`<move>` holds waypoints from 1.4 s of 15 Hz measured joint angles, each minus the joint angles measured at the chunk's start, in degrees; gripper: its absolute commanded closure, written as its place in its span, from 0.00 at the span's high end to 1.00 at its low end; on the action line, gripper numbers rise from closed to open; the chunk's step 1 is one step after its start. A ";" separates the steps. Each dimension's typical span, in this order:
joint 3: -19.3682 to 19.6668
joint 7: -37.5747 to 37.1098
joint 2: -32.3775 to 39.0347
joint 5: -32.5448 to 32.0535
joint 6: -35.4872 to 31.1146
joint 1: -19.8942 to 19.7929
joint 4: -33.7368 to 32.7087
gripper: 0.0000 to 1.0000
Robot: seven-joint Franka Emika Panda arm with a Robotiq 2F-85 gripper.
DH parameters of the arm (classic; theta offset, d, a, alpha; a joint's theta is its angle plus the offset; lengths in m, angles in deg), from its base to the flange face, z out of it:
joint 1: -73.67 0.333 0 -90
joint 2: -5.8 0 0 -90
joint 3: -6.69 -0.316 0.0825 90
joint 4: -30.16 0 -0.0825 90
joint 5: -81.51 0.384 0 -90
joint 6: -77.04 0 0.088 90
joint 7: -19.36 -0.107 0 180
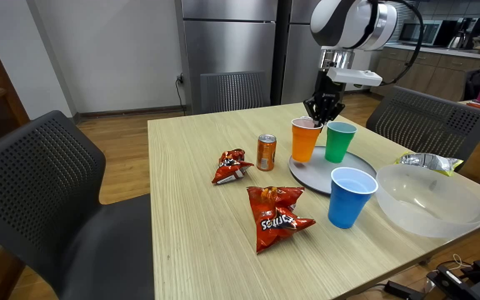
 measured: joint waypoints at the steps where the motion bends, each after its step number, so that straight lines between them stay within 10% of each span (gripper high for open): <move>1: 0.09 0.00 0.28 -0.04 0.09 0.00 -0.27 0.01; 18: 1.05 0.00 2.90 -1.82 1.15 -0.04 -2.49 0.01; 19: 1.05 0.00 3.00 -1.86 1.15 -0.04 -2.52 0.30; 21: 1.05 0.00 3.15 -1.87 1.15 -0.04 -2.54 0.38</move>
